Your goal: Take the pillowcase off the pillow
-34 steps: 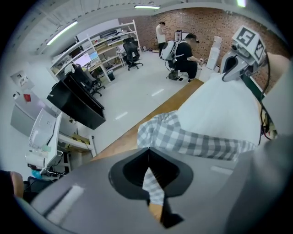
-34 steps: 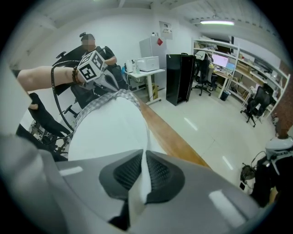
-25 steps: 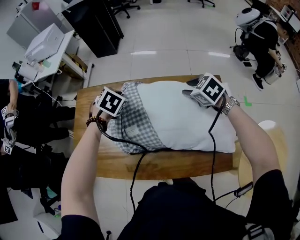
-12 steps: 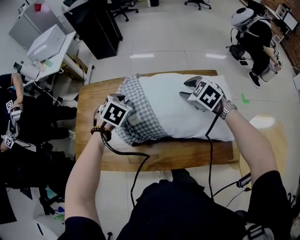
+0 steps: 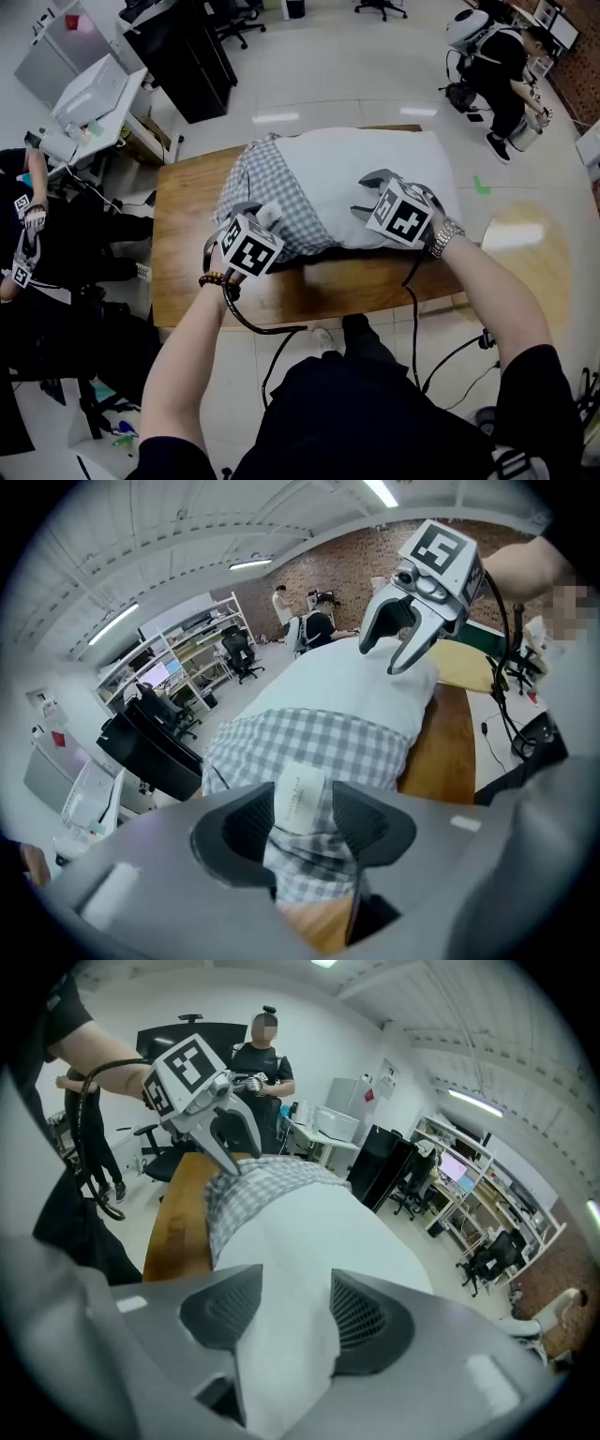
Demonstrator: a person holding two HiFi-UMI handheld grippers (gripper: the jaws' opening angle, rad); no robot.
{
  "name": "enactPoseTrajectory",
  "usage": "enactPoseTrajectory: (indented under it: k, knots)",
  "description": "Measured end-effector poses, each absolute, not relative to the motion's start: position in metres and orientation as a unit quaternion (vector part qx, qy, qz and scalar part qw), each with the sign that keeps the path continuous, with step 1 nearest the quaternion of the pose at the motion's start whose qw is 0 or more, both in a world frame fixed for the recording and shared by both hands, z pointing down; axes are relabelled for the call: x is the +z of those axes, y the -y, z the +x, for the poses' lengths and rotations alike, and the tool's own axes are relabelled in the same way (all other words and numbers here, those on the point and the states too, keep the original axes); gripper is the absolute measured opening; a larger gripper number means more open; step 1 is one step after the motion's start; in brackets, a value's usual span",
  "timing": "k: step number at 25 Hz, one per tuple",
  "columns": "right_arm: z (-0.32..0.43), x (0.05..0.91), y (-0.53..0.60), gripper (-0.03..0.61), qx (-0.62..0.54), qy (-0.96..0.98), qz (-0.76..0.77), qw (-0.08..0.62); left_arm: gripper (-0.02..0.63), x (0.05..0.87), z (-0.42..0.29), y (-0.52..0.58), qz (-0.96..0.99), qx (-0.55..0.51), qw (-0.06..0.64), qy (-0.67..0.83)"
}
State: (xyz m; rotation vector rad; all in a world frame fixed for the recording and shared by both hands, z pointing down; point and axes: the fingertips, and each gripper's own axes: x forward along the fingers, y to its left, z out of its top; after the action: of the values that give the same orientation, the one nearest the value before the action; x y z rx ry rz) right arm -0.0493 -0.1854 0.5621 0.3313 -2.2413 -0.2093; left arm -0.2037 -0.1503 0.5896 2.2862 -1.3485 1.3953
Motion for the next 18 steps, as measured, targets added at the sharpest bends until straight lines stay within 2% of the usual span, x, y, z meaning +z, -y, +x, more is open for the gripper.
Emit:
enactPoseTrajectory:
  k: [6,13,18]
  knots:
    - [-0.049,0.587,0.151,0.265,-0.142,0.877,0.14,0.437,0.261,0.616,-0.186,0.118,0.753,0.485,0.04,0.442]
    - [-0.057,0.614,0.137,0.282,-0.216,0.851,0.153,0.453,0.282,0.646,-0.183,0.102,0.733,0.519,0.009,0.44]
    - [-0.063,0.634,0.134,0.321,-0.247,0.837,0.164,0.459,0.293,0.669,-0.191,0.104,0.699,0.55,-0.027,0.456]
